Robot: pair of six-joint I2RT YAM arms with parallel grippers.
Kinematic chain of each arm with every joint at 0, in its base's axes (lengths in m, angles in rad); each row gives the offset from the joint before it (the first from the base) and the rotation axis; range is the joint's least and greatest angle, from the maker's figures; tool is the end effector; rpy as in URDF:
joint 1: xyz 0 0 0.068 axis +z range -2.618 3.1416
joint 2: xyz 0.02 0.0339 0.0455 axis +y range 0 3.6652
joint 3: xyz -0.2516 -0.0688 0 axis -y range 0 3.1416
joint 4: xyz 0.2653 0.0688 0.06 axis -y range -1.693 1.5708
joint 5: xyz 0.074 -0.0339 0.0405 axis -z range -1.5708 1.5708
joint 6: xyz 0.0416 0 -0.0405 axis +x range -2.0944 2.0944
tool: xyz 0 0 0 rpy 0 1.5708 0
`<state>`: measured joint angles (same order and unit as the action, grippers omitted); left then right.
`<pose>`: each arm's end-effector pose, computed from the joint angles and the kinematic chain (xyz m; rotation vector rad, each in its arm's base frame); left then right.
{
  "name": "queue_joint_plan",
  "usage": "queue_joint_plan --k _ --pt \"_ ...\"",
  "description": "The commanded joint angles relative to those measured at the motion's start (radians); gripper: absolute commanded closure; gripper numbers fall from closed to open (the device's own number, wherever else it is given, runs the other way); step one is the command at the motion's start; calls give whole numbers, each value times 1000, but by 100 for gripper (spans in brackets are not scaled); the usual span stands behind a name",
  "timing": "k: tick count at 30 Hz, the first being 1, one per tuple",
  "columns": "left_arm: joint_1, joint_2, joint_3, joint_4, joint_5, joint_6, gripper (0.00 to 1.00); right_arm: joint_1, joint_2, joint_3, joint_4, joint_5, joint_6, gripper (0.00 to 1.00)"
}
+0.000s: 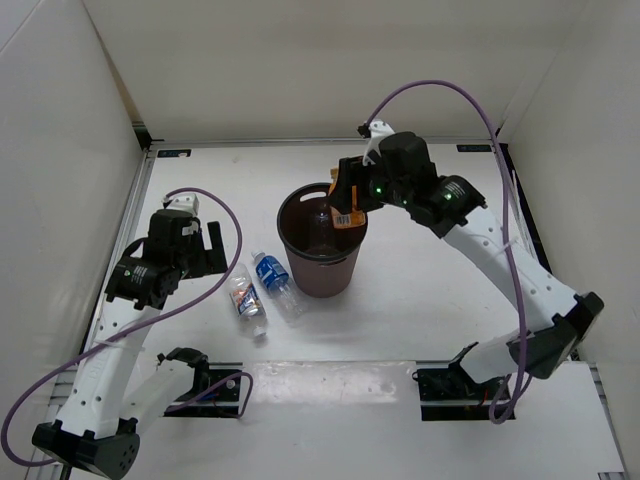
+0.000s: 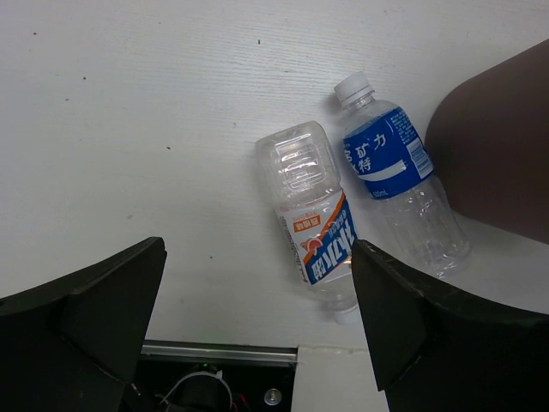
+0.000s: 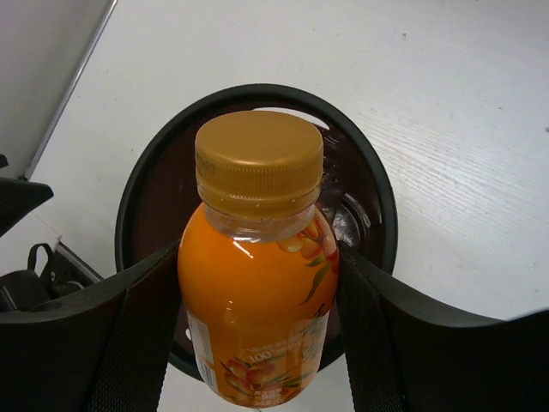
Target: Put the plastic bottles in the bin
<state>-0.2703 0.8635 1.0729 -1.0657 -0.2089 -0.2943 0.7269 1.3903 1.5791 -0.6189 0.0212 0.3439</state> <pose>0.1745 -0.0394 0.3319 -0.1227 2.3993 -0.0079 0.2466 0.2181 0.4215 -0.3790 2.0285 0.6565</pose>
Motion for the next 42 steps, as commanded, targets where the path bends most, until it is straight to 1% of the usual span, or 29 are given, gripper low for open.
queue_joint_plan --k 1,2,3,4,9,10,13,16,18,19,20,21,22,24,25,26,27,28,29,30,31,32,33,34,37,38,39,40,42 --pt "0 -1 25 9 14 9 0 -7 38 99 -71 -76 -13 37" --pt "0 2 25 7 16 9 0 -4 41 122 -103 -69 -14 27" --pt "-1 0 25 7 14 11 0 -7 32 130 -117 -43 -17 14" --pt "-1 0 25 7 14 9 0 -9 12 133 -113 -37 -17 10" --pt "-1 -4 27 7 19 11 0 -47 -63 124 -120 -58 -17 10" --pt "0 -6 27 10 19 7 0 -87 -89 125 -148 -64 -11 10" --pt "0 -12 24 9 20 9 0 -136 -135 121 -217 -84 10 10" --pt "0 -18 22 10 31 15 0 -187 -197 107 -330 11 20 10" --pt "-1 -17 19 16 51 17 0 -222 -258 38 -384 139 33 10" --pt "0 -11 15 16 57 23 0 -228 -281 10 -403 173 52 10" --pt "0 -8 15 18 72 23 0 -247 -359 -93 -433 234 61 10" --pt "2 -6 16 15 75 27 0 -253 -388 -129 -441 302 70 10" --pt "0 11 18 15 78 24 0 -262 -478 -259 -430 356 85 10" --pt "-1 31 21 10 94 24 0 -270 -536 -344 -406 429 96 10" --pt "0 49 24 6 100 23 0 -274 -624 -432 -360 468 99 10" --pt "-3 71 30 -2 100 23 0 -273 -646 -511 -346 489 101 10" --pt "-1 80 36 -2 100 17 0 -261 -693 -575 -322 537 121 10" --pt "-1 98 44 -20 91 15 0 -248 -717 -585 -327 568 166 10" --pt "-1 117 48 -23 89 11 0 -236 -724 -591 -314 566 156 10" --pt "-1 123 48 -25 83 9 0 -183 -732 -596 -309 557 138 10" --pt "0 126 48 -31 82 11 0 -163 -726 -602 -309 621 148 10" --pt "0 135 50 -31 88 17 0 -143 -718 -607 -353 653 200 10" --pt "0 137 51 -33 89 20 0 -63 -702 -605 -354 704 211 10" --pt "0 138 48 -27 86 21 0 -26 -676 -605 -361 741 217 10" --pt "-1 141 48 -31 57 21 0 225 -587 -570 -474 885 312 10" --pt "-1 140 45 -34 43 15 0 256 -564 -542 -561 993 451 10" --pt "0 138 45 -34 42 8 0 281 -529 -515 -667 1016 507 10" --pt "-1 140 42 -37 39 9 0 310 -499 -507 -705 1033 553 10" --pt "-3 143 47 -43 36 -15 0 309 -476 -502 -693 1017 522 10"
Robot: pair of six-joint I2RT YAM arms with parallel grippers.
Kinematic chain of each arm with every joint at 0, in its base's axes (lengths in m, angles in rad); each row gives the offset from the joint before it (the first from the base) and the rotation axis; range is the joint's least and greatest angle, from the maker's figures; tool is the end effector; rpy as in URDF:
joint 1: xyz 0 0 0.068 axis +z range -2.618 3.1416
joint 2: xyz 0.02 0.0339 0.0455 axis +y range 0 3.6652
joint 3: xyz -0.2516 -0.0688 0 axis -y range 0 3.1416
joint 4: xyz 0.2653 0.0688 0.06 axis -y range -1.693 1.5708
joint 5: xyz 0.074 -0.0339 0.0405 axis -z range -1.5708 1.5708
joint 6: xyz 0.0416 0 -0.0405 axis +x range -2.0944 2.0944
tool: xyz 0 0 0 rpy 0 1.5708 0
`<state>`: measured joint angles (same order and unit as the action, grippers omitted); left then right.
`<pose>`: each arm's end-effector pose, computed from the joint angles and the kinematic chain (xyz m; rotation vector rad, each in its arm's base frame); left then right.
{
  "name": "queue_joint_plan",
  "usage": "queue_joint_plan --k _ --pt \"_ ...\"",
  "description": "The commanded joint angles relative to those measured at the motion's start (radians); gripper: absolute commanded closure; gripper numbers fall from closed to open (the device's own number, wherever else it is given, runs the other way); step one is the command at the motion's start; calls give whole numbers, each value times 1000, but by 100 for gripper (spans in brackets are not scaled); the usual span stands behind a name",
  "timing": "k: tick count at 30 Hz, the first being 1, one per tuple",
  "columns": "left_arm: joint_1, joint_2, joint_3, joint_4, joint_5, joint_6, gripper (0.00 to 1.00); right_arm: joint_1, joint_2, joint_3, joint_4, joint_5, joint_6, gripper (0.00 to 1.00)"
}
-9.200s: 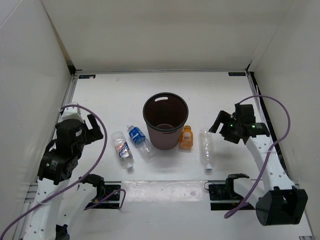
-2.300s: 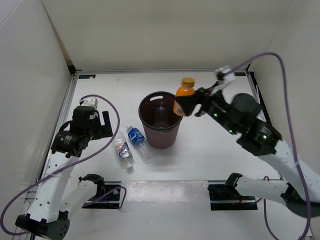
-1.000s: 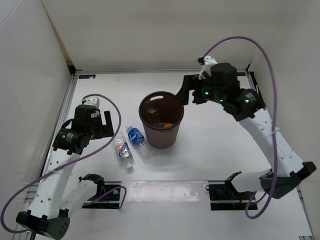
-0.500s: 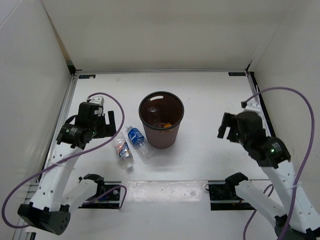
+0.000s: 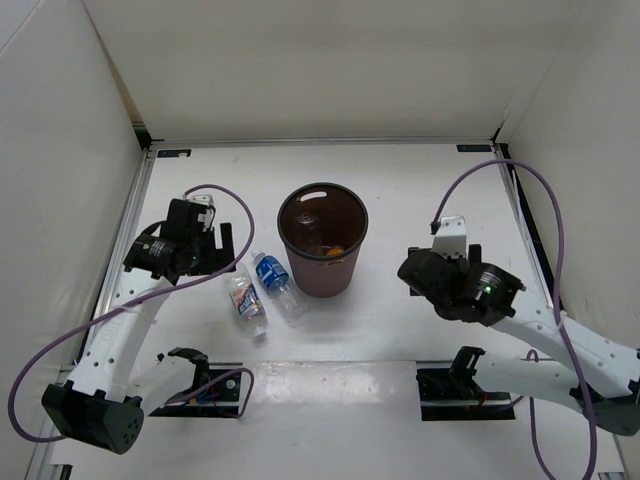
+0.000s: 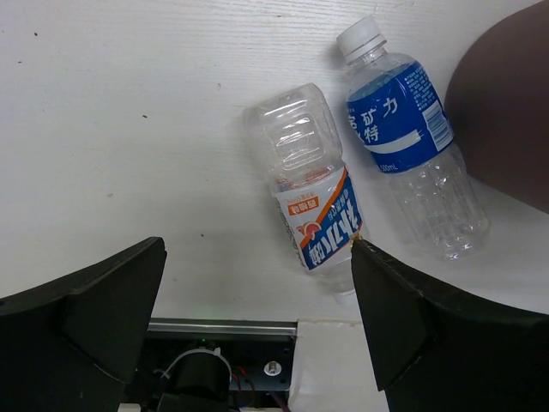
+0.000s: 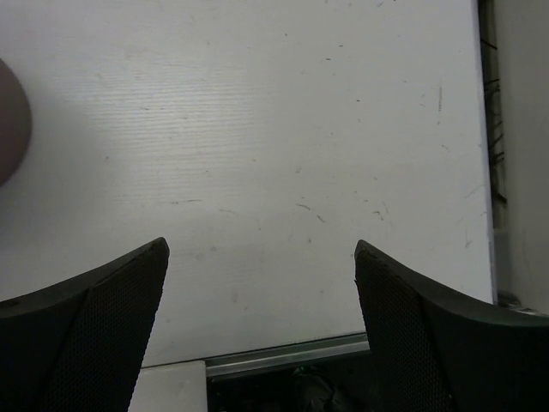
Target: Put the plastic bottles in the bin
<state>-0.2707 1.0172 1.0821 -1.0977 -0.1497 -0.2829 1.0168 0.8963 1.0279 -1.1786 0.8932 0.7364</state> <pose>0.2017 -0.0495 0.3057 -0.0692 2.5842 -0.0083 0.1160 0.1259 0.3176 -0.0270 2.1522 -0.2142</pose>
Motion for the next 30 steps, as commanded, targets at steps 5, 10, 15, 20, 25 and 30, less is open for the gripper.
queue_joint_plan --k 5,10,15,20,25,30 --pt "-1 -6 9 -10 19 -102 1 0 15 47 -104 133 107 10" --pt "7 -2 -129 114 196 -290 9 69 -69 17 -61 128 89 10" --pt "-15 55 -218 220 154 -404 7 124 -129 11 -70 145 110 10" --pt "-16 191 -241 258 110 -443 0 164 -134 8 -75 151 126 10" --pt "-19 274 -284 326 104 -483 0 163 -129 15 -75 142 124 10" --pt "-16 323 -298 357 84 -499 0 190 -157 11 -72 141 123 10"
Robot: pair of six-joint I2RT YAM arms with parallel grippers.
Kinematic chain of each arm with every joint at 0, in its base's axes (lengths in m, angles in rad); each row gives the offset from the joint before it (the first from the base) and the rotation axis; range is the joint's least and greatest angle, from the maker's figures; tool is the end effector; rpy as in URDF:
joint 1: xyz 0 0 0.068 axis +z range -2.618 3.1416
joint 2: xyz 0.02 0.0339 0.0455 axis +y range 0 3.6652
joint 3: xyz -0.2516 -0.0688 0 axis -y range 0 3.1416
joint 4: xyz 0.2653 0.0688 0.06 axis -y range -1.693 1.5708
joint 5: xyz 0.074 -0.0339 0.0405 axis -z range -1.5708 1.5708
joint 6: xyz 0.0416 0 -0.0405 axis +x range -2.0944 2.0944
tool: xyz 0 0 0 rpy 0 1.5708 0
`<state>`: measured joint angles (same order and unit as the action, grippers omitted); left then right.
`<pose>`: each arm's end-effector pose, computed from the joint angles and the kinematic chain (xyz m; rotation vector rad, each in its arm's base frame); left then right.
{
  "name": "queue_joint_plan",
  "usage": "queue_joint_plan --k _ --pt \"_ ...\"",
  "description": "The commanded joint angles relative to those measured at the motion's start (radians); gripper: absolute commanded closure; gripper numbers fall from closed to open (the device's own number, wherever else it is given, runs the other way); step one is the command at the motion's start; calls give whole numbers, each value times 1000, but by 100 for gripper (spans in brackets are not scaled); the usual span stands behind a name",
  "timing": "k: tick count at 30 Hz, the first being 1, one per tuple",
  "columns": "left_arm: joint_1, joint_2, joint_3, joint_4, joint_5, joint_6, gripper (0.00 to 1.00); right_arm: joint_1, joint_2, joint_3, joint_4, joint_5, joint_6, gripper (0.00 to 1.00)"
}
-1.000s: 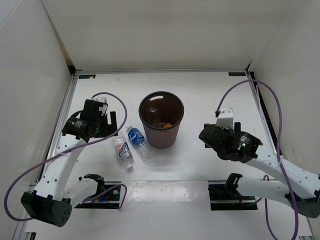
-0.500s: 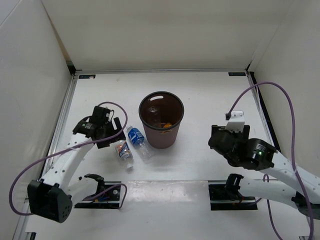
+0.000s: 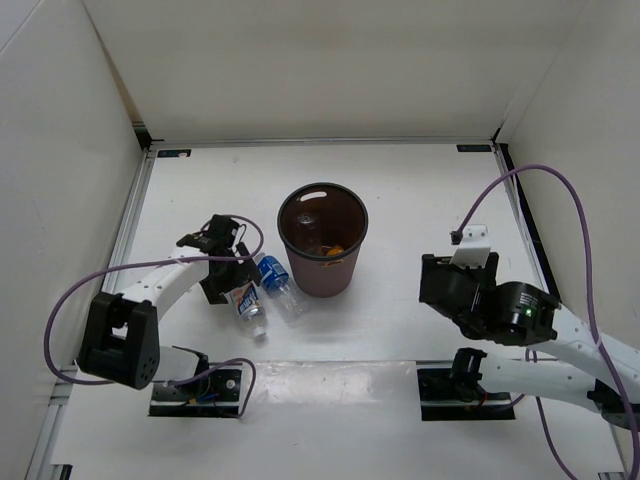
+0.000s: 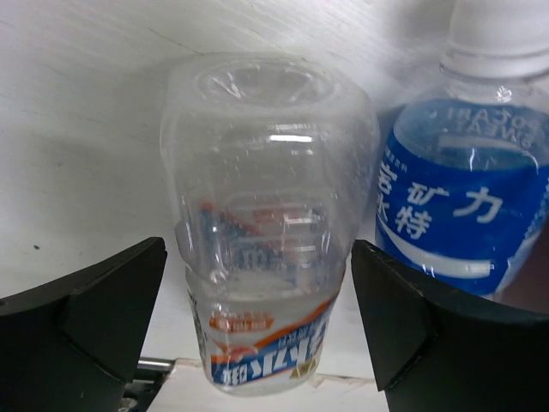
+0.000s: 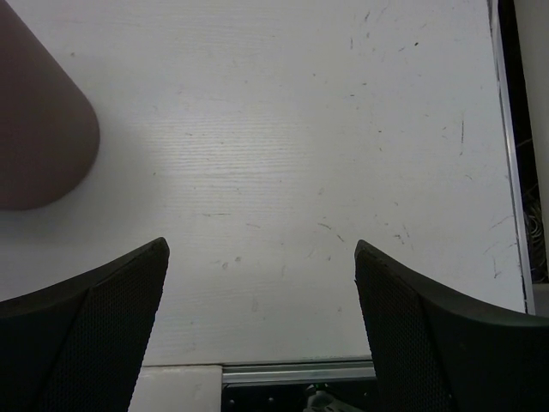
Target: Put the plastic bottles in the bin
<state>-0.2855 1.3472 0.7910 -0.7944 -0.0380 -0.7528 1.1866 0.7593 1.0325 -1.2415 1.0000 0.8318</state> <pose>0.2369 -0.0679 0.1569 -0.6843 2.8485 -0.1123 0.0817 0.1088 0.3366 -0.0188 2.0325 -0.0560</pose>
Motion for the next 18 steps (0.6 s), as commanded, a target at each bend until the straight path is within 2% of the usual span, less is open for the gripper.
queue_joint_plan --k 1,8,13,18 --pt "2 -3 -15 58 -30 -34 0 34 -26 5 -10 35 30 10" --pt "-1 30 -9 67 -57 -29 3 109 -86 11 -52 58 79 10" --pt "-3 70 23 38 -48 -13 11 195 -110 17 -131 103 190 10" --pt "-12 147 103 -44 -46 -63 18 200 -120 14 -130 103 194 10"
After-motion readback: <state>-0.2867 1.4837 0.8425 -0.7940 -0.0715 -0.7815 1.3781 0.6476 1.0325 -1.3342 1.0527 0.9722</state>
